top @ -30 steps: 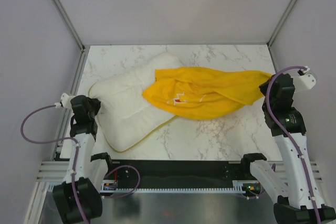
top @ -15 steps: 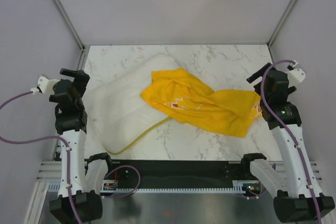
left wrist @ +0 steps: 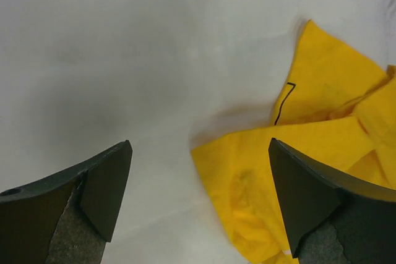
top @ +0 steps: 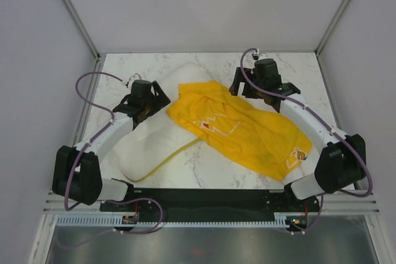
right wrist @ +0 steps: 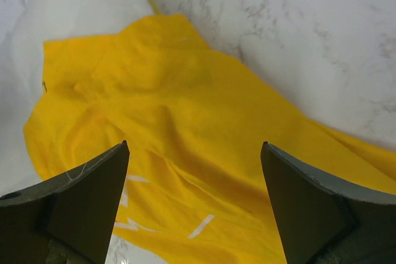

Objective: Put the pillow into the pillowcase

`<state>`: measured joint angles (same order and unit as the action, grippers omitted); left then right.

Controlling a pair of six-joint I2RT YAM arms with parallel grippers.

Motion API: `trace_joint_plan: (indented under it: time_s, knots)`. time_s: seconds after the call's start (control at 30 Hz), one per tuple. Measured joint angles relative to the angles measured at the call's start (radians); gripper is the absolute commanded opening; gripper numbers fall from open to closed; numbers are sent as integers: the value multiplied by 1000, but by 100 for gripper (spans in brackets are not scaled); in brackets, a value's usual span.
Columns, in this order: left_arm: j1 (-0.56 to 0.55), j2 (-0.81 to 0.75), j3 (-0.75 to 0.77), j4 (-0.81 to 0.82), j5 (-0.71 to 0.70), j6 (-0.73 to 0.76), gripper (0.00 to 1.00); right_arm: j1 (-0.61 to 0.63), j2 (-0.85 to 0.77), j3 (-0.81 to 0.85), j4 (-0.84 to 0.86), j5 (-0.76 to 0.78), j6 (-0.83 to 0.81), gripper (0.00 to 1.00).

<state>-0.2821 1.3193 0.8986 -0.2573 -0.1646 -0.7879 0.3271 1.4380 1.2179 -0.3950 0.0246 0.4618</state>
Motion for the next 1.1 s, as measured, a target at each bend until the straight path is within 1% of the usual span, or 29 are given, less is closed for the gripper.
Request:
trace_joint_plan:
  time_s: [0.1, 0.17, 0.2, 0.27, 0.3, 0.37, 0.4, 0.43, 0.47, 0.6, 0.77, 0.87, 0.9, 0.97, 1.0, 1.1]
  knots:
    - [-14, 60, 0, -12, 6, 1, 100, 68, 70, 0, 10, -47, -35, 89]
    - [-14, 72, 0, -16, 29, 25, 96, 87, 92, 0, 22, -60, -48, 86]
    - [-10, 76, 0, -4, 83, 59, 92, 93, 98, 0, 27, -65, -51, 86]
    - [-8, 88, 0, 23, 168, 102, 84, 103, 103, 0, 43, -73, -58, 80]
    - [-9, 98, 1, 37, 209, 117, 77, 107, 103, 0, 50, -77, -61, 73]
    - [-10, 122, 2, 59, 274, 134, 68, 113, 103, 0, 64, -82, -64, 72]
    - [-11, 135, 2, 67, 303, 137, 59, 116, 103, 0, 71, -85, -66, 72]
    - [-12, 143, 1, 74, 325, 138, 56, 118, 103, -1, 76, -89, -66, 72]
    - [-12, 150, -5, 89, 346, 140, 50, 121, 102, -6, 90, -93, -66, 73]
    - [-19, 161, -19, 124, 412, 132, 2, 124, 89, -34, 104, -100, -66, 69]
    - [-27, 156, -21, 140, 438, 139, 2, 126, 85, -42, 106, -98, -71, 70]
    - [-27, 109, -23, 121, 462, 155, 2, 126, 92, -23, 97, -98, -84, 77]
    - [-28, 79, -23, 107, 481, 166, 2, 126, 99, -4, 91, -100, -89, 82]
    - [-37, 3, -23, 62, 512, 183, 2, 126, 122, 46, 85, -110, -99, 87]
    - [-45, -33, -26, 46, 522, 187, 2, 127, 136, 77, 84, -122, -105, 91]
    - [-103, -185, -79, 18, 567, 192, 2, 143, 178, 163, 75, -140, -130, 93]
